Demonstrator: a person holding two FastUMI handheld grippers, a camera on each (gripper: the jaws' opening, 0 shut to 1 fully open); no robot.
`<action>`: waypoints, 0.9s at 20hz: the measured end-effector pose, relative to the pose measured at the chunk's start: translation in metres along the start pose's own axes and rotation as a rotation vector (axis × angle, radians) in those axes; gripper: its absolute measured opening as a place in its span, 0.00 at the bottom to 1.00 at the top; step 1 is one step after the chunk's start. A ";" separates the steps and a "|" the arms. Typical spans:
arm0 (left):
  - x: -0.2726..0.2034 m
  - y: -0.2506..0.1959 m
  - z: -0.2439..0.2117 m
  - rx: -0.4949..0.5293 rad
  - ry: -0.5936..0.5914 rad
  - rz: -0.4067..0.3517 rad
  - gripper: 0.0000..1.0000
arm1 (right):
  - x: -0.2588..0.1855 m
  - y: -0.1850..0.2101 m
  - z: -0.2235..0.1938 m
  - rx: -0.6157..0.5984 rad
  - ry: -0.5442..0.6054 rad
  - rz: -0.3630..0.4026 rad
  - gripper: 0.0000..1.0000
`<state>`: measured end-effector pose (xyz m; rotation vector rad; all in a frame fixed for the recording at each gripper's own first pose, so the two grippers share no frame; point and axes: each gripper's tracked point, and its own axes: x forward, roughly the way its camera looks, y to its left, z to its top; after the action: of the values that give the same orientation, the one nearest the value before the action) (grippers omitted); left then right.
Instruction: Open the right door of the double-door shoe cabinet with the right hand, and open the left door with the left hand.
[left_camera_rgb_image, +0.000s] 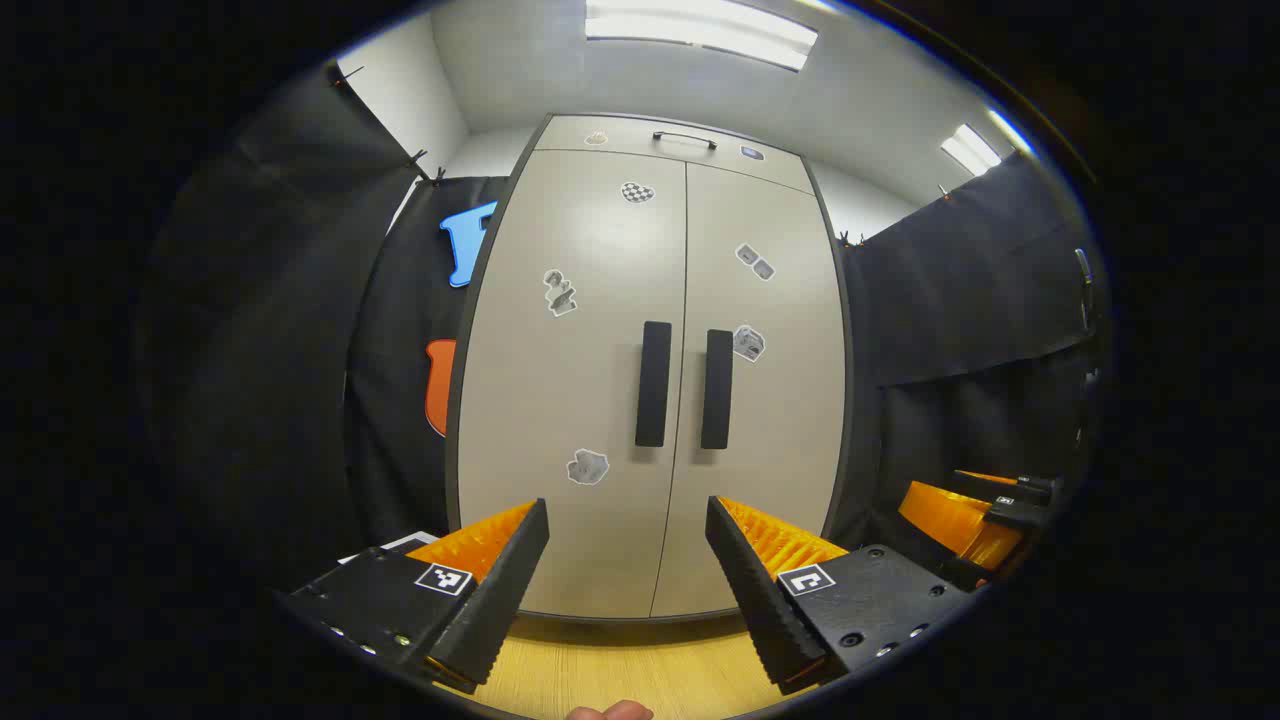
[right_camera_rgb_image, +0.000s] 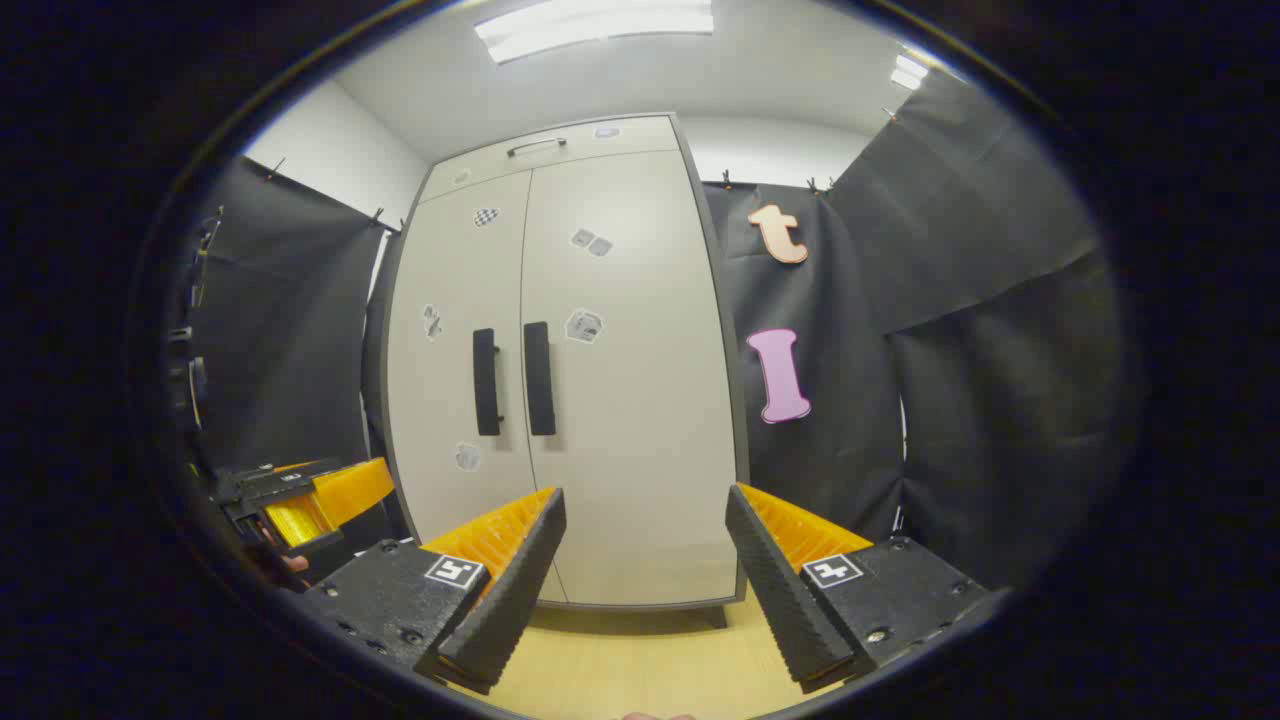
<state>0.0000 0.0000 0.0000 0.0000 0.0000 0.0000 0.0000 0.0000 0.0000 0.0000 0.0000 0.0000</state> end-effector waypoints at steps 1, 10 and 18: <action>0.001 0.004 0.001 0.002 -0.005 0.011 0.95 | 0.001 0.002 -0.001 -0.007 0.000 0.005 1.00; 0.006 0.018 -0.003 0.020 0.002 0.043 0.95 | 0.001 0.013 -0.005 -0.044 0.007 0.028 1.00; 0.006 0.026 -0.014 0.020 0.031 0.049 0.95 | 0.018 0.014 0.005 -0.014 0.002 0.013 1.00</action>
<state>0.0064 0.0256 -0.0138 0.0198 0.0308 0.0492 0.0182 0.0142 0.0049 -0.0141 0.0017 0.0130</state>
